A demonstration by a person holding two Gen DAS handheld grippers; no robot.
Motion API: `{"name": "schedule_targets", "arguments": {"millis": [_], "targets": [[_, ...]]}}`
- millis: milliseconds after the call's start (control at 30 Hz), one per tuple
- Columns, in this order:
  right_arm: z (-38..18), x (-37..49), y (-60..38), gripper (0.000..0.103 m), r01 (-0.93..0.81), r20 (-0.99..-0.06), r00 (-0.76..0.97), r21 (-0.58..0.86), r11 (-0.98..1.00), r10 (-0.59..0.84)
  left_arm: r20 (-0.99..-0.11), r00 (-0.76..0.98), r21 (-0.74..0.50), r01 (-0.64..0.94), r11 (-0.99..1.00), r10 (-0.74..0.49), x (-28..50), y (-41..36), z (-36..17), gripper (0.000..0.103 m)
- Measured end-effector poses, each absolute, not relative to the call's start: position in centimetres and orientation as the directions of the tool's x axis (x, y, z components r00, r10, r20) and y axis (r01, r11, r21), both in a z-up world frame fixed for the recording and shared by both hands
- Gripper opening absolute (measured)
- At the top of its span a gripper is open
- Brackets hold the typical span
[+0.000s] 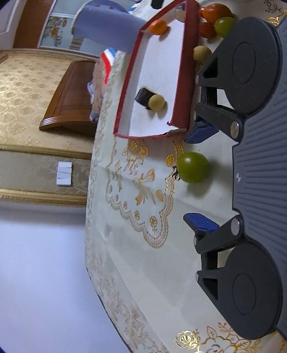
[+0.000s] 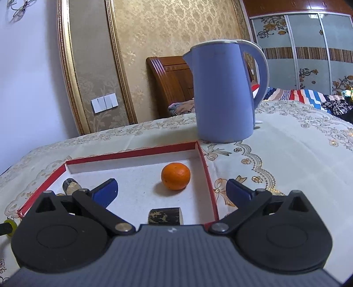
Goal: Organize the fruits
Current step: 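Move the left tool out of the tray and grasp the green tomato, then grasp the large orange with the right tool while the left tool holds the green tomato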
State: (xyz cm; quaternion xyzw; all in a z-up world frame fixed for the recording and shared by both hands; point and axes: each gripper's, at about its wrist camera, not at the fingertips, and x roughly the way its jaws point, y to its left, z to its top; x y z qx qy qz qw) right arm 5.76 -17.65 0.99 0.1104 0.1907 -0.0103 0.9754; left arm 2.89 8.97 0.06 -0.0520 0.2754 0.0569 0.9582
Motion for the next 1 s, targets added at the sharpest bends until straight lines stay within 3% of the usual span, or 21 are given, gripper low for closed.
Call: {"name": "schedule_targets", "arguments": {"millis": [567, 633, 700, 800, 1000], "targets": [[0.9, 5.8, -17.6, 0.103, 0.064, -0.383, 0.924, 0.199, 0.978, 0.018, -0.586, 0.806, 0.003, -0.101, 0.995, 0.084, 5.0, 7.5, -0.6, 0.069], [0.9, 5.8, -17.6, 0.103, 0.068, -0.383, 0.923, 0.2, 0.977, 0.014, -0.587, 0.807, -0.014, -0.083, 0.996, 0.059, 4.8, 7.5, -0.6, 0.057], [0.9, 5.8, -17.7, 0.103, 0.072, -0.384, 0.923, 0.203, 0.976, 0.012, -0.585, 0.809, -0.018, -0.076, 0.997, 0.051, 4.7, 7.3, -0.6, 0.056], [0.9, 5.7, -17.8, 0.103, 0.076, -0.381, 0.925, 0.203, 0.976, 0.007, -0.584, 0.811, -0.022, -0.072, 0.997, 0.046, 4.5, 7.1, -0.5, 0.032], [0.9, 5.8, -17.7, 0.103, 0.074, -0.381, 0.924, 0.187, 0.98, 0.003, -0.587, 0.81, -0.069, -0.031, 0.997, -0.015, 4.1, 6.1, -0.4, 0.032]]}}
